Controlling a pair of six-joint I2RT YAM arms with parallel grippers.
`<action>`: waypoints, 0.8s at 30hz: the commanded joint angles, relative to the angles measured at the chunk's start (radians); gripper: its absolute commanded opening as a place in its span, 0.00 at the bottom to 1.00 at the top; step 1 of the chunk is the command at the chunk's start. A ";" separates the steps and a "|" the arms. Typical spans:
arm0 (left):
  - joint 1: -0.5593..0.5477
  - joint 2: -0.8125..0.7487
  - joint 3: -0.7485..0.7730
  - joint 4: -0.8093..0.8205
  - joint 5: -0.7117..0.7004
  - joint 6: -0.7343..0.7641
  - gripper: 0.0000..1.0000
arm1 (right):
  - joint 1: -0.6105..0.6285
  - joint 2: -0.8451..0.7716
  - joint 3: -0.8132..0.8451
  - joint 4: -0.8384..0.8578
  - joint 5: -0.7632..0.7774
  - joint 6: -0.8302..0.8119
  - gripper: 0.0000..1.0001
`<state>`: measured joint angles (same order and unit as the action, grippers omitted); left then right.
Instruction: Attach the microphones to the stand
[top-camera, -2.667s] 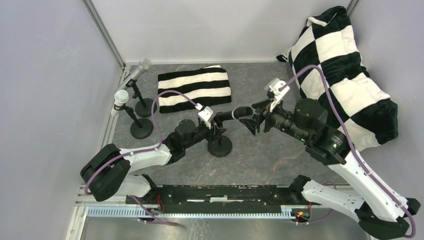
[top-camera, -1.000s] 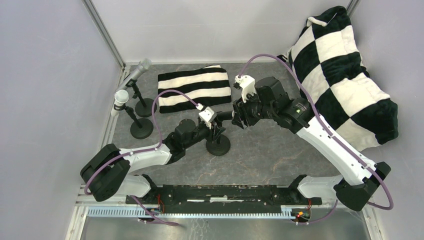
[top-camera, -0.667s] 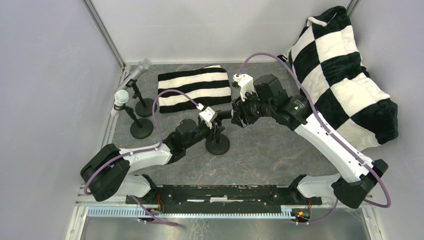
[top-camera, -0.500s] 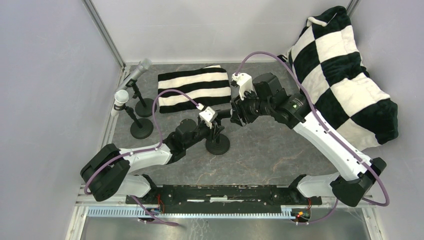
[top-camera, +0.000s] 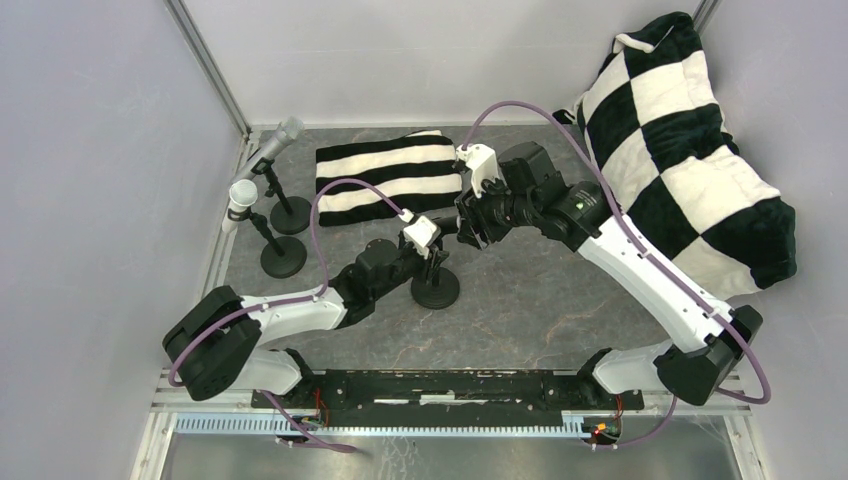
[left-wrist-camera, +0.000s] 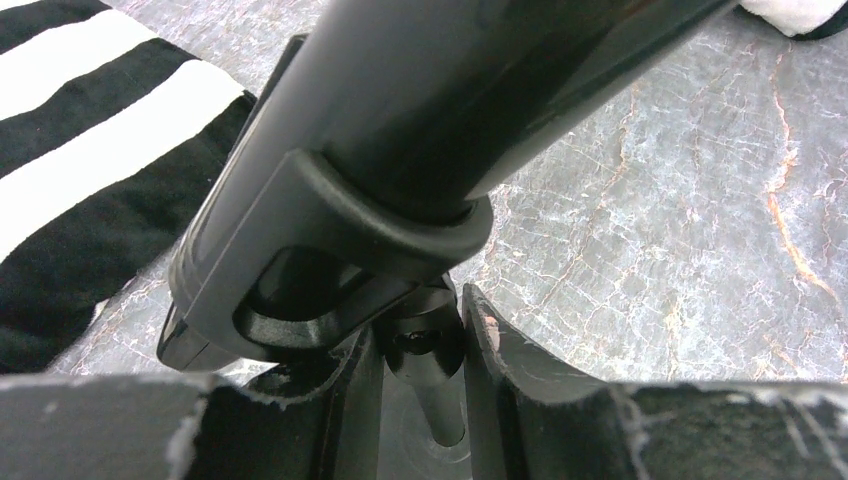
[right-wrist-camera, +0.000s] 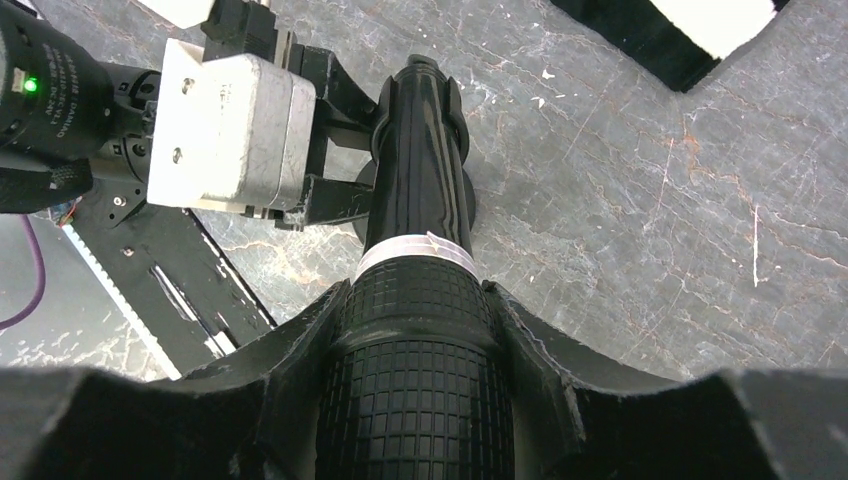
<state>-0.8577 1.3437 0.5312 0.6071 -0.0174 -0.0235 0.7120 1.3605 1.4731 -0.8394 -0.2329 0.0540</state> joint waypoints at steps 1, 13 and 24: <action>-0.054 0.035 0.049 -0.007 0.074 0.074 0.02 | 0.023 0.108 -0.043 -0.061 -0.065 -0.018 0.00; -0.059 0.029 0.043 -0.007 0.066 0.078 0.02 | 0.023 0.162 -0.052 -0.044 -0.067 -0.028 0.00; -0.060 0.031 0.042 -0.006 0.062 0.079 0.02 | 0.023 0.205 -0.089 -0.006 -0.072 -0.033 0.00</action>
<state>-0.8730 1.3487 0.5362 0.6037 -0.0437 -0.0090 0.7113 1.4559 1.4677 -0.7830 -0.2588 0.0311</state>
